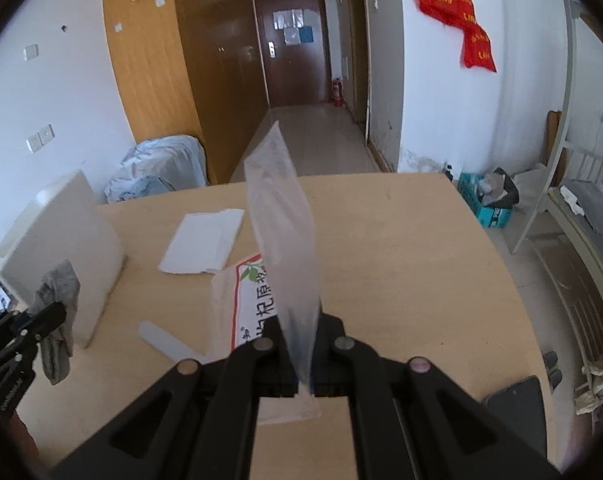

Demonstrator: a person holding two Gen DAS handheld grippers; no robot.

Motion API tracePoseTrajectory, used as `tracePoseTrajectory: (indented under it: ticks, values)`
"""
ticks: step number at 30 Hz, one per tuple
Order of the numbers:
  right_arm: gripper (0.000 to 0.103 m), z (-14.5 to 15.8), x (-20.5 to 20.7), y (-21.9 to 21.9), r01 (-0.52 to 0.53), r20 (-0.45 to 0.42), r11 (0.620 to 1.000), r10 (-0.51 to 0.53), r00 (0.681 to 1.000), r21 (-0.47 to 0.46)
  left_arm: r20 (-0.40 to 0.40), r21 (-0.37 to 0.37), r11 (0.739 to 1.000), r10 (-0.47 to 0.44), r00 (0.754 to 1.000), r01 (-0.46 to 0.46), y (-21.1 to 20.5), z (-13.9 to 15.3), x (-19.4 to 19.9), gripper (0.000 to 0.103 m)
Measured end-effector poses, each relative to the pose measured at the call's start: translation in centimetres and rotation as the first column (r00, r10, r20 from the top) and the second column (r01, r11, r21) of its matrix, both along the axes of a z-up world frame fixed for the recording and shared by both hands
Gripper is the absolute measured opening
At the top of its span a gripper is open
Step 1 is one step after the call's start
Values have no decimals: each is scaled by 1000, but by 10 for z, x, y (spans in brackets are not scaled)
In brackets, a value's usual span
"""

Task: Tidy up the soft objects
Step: 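Carry the grey sock and the plastic bag over the white foam box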

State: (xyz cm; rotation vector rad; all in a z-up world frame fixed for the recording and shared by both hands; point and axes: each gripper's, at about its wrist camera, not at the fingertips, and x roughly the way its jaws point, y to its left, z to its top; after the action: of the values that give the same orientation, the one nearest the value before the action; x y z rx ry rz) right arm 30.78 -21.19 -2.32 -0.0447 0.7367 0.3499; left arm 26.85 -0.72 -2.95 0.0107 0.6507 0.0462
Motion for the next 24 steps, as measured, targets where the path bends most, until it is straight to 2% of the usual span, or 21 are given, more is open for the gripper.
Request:
tracePoseTrajectory:
  ticks: [13, 24]
  values:
    - [5, 21, -44, 16, -82, 84, 996, 80, 993, 19, 66, -9, 1000, 22, 998, -21, 7, 27, -50, 13]
    - [5, 31, -78, 33, -182, 129, 983, 176, 976, 35, 91, -31, 995, 99, 991, -97, 28, 37, -84, 13]
